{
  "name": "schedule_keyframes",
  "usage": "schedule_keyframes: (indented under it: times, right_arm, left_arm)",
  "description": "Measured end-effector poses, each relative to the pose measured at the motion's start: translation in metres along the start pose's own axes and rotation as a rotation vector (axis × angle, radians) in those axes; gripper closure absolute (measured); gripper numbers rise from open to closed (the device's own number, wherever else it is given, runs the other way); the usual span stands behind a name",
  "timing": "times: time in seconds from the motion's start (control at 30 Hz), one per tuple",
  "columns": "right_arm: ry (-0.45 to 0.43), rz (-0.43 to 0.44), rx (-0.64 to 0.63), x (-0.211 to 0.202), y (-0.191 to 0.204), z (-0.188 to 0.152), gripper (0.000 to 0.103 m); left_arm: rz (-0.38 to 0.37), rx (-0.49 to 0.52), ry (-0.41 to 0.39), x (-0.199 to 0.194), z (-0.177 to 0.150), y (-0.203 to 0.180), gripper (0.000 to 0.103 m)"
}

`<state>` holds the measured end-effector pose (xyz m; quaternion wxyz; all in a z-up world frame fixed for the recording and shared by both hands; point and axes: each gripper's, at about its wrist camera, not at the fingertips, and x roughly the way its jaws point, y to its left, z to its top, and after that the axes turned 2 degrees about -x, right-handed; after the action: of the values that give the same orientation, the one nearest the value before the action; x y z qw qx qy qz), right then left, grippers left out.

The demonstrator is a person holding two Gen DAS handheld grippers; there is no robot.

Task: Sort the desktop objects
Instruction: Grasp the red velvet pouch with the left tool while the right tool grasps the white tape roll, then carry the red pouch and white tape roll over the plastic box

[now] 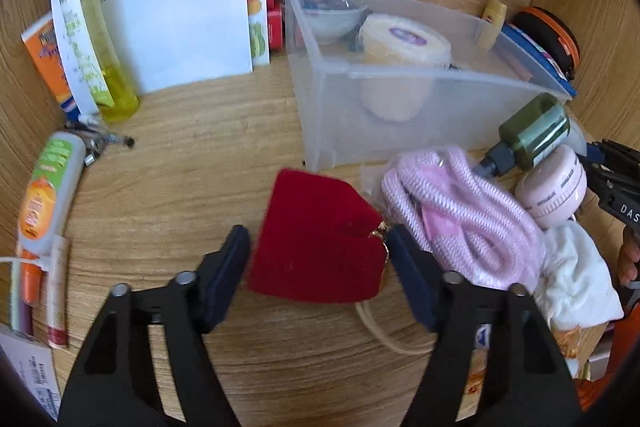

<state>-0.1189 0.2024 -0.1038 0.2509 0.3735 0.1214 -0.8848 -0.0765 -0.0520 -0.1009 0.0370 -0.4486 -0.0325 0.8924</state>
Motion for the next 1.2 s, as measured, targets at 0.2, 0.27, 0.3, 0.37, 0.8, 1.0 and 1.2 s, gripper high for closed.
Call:
schedule_keyframes:
  times: [0.2, 0.27, 0.3, 0.37, 0.8, 1.0, 1.2]
  right_arm:
    - [-0.014, -0.003, 0.005, -0.003, -0.001, -0.001, 0.076]
    - [-0.025, 0.008, 0.014, -0.008, -0.002, 0.000, 0.076]
    - [-0.027, 0.011, 0.015, -0.009, -0.002, 0.000, 0.076]
    - [-0.027, -0.001, 0.009, -0.011, -0.002, -0.001, 0.076]
    - [-0.090, -0.018, 0.064, -0.038, -0.018, 0.001, 0.076]
    - [-0.125, -0.021, 0.072, -0.049, -0.023, 0.007, 0.076]
    - [-0.168, -0.021, 0.073, -0.061, -0.025, 0.018, 0.076]
  left_arm:
    - [-0.012, -0.005, -0.019, -0.004, -0.002, 0.002, 0.063]
    - [-0.010, -0.010, -0.024, -0.006, -0.003, 0.003, 0.067]
    - [-0.004, -0.013, -0.028, -0.005, -0.001, 0.001, 0.069]
    - [0.004, -0.022, -0.038, -0.006, -0.001, 0.002, 0.070]
    - [-0.001, -0.072, -0.130, -0.035, -0.006, 0.004, 0.073]
    - [-0.021, -0.063, -0.204, -0.058, 0.009, -0.004, 0.076]
    - [-0.030, -0.038, -0.243, -0.073, 0.019, -0.011, 0.077]
